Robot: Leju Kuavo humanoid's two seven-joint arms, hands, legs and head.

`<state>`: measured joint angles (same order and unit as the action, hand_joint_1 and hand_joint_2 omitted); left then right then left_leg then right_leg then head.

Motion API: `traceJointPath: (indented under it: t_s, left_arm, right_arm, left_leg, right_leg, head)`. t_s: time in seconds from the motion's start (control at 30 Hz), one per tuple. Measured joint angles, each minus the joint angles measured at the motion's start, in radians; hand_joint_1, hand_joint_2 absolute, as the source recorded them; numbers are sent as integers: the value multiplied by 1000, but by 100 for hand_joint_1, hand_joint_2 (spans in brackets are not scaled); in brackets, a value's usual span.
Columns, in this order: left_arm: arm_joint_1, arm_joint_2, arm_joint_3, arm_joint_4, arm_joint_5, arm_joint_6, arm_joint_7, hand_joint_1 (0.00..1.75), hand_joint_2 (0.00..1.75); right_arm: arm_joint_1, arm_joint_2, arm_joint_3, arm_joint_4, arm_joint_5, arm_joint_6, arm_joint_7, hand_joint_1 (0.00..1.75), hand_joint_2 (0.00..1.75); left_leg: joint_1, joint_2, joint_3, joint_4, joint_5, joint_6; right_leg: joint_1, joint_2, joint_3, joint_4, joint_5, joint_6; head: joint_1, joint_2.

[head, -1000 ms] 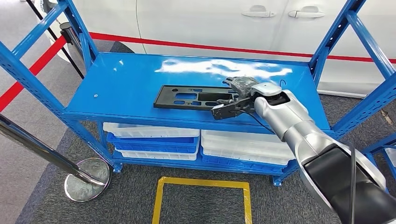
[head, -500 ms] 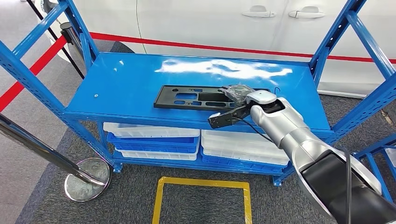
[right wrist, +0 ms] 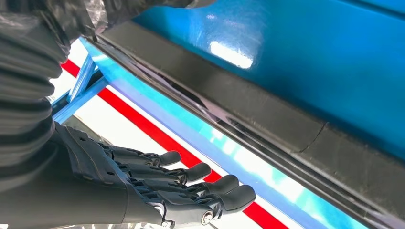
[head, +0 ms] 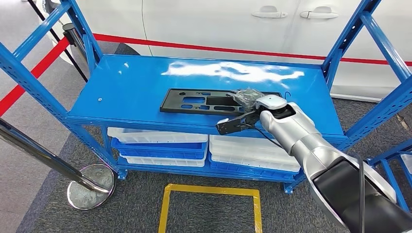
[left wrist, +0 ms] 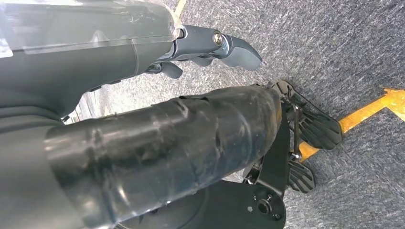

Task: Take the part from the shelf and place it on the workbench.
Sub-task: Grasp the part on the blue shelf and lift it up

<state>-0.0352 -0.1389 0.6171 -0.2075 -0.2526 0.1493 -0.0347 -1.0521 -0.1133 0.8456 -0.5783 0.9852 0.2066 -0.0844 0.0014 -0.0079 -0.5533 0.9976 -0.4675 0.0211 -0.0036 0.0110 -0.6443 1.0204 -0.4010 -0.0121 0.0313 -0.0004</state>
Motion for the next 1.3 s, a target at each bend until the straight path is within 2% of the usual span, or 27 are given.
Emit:
traceJointPath:
  t_s: [0.53, 0.67, 0.73, 0.8, 0.87, 1.3]
  left_arm:
    - [0, -20, 2, 0, -19, 1, 0, 0, 0]
    - [0, -23, 3, 0, -21, 1, 0, 0, 0]
    - [0, -24, 5, 0, -25, 1, 0, 0, 0]
    - [0, -25, 8, 0, -28, 1, 0, 0, 0]
    - [-1, -28, 10, 0, -30, 1, 1, 0, 0]
    - [-2, -43, 15, 0, -61, 0, 19, 0, 0]
  right_arm:
    - [34, 0, 9, 0, 0, -43, 21, 0, 175]
    - [39, 0, 9, 0, 0, -46, 21, 0, 0]
    - [42, 0, 9, -2, 2, -51, 21, 0, 87]
    - [45, -1, 9, -8, 5, -61, 22, 86, 175]
    - [50, -1, 9, -15, 9, -71, 27, 174, 175]
    - [102, -39, 9, -91, 35, -139, 54, 175, 175]
  left_leg:
    - [0, 0, 0, 0, 0, 0]
    - [0, 0, 0, 0, 0, 0]
    - [0, 0, 0, 0, 0, 0]
    - [0, 0, 0, 0, 0, 0]
    - [0, 0, 0, 0, 0, 0]
    - [0, 0, 0, 0, -1, 0]
  right_leg:
    - [0, 0, 0, 0, 0, 0]
    - [0, 0, 0, 0, 0, 0]
    - [0, 0, 0, 0, 0, 0]
    - [0, 0, 0, 0, 0, 0]
    - [0, 0, 0, 0, 0, 0]
    - [0, 0, 0, 0, 0, 0]
  head:
    - [0, 0]
    - [0, 0]
    - [0, 0]
    - [0, 0]
    - [0, 0]
    - [0, 0]
